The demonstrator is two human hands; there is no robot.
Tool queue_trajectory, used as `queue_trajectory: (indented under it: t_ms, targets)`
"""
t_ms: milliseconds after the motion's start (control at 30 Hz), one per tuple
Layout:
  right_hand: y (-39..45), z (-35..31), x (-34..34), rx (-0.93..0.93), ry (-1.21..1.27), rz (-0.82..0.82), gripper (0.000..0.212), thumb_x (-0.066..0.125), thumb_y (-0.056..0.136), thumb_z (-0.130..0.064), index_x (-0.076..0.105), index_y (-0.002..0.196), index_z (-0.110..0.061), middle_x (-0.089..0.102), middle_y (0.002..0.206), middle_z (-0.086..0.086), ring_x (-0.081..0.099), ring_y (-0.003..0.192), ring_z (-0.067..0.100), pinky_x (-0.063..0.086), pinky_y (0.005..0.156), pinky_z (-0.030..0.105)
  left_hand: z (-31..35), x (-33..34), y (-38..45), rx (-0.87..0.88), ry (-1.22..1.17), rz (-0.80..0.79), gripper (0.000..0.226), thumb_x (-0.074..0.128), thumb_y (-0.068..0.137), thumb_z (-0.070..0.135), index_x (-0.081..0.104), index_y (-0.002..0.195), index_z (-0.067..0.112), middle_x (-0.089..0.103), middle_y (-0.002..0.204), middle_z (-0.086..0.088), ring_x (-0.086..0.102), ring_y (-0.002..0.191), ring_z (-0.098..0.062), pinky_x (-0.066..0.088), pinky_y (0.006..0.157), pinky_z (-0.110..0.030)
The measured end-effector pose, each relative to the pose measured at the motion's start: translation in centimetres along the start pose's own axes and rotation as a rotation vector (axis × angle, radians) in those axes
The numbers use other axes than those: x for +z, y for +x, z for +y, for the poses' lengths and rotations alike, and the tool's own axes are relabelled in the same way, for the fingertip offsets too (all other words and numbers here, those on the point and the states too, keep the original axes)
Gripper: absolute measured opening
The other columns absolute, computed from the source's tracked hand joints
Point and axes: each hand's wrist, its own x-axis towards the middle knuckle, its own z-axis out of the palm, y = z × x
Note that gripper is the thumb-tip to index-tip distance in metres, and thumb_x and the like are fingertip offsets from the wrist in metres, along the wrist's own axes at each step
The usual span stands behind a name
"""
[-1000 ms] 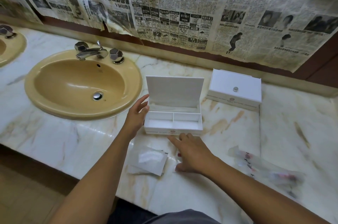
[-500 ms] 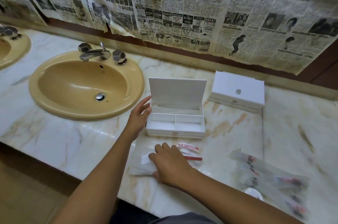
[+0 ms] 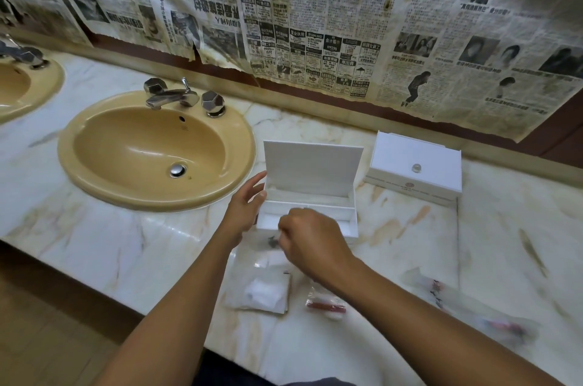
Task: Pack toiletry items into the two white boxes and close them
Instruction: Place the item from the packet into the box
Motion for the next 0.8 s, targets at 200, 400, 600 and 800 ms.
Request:
queue_trajectory:
  t_ms: [200, 400, 600, 800]
  targets:
    - [3.2, 1.5, -1.4, 0.063, -0.009, 0.188, 0.016, 0.058, 0.086, -0.018, 0.069, 0.078, -0.008, 0.060, 0.078, 0.006, 0.054, 0.075, 0.025, 0.039, 0.052, 0.031, 0.3, -0.1, -0.3, -0.011, 0.030, -0.015, 0.065, 0.041, 0.093, -0.014, 0.051, 0.135, 0.035, 0.060, 0.122, 0.006, 0.059, 0.102, 0.015, 0.045, 0.055, -0.016]
    - [3.5, 2.6, 1.9, 0.024, -0.152, -0.047, 0.012, 0.071, 0.067, -0.003, 0.064, 0.057, -0.007, 0.055, 0.059, 0.007, 0.054, 0.057, 0.028, 0.027, 0.050, 0.027, 0.5, 0.2, 0.0, -0.038, 0.004, 0.008, 0.040, 0.050, 0.102, 0.019, 0.050, 0.137, 0.038, 0.057, 0.115, 0.023, 0.052, 0.107, 0.014, 0.046, 0.077, -0.020]
    - [4.0, 2.8, 3.0, -0.123, -0.191, -0.058, 0.070, 0.070, 0.028, 0.010, 0.006, 0.044, -0.015, 0.011, 0.042, -0.003, 0.021, 0.045, 0.020, 0.011, 0.047, 0.022, 0.2, 0.0, 0.2, -0.044, 0.007, -0.002, 0.039, 0.052, 0.102, 0.023, 0.052, 0.136, 0.042, 0.059, 0.122, 0.017, 0.051, 0.117, 0.006, 0.047, 0.079, -0.026]
    - [5.0, 3.3, 2.9, -0.044, -0.257, -0.100, 0.032, 0.075, 0.036, 0.009, 0.051, 0.040, -0.012, 0.042, 0.047, 0.001, 0.042, 0.052, 0.022, 0.019, 0.050, 0.027, 0.1, 0.0, 0.3, -0.047, -0.009, -0.002, 0.039, 0.052, 0.102, 0.023, 0.052, 0.135, 0.043, 0.060, 0.131, 0.007, 0.053, 0.124, -0.009, 0.050, 0.085, -0.033]
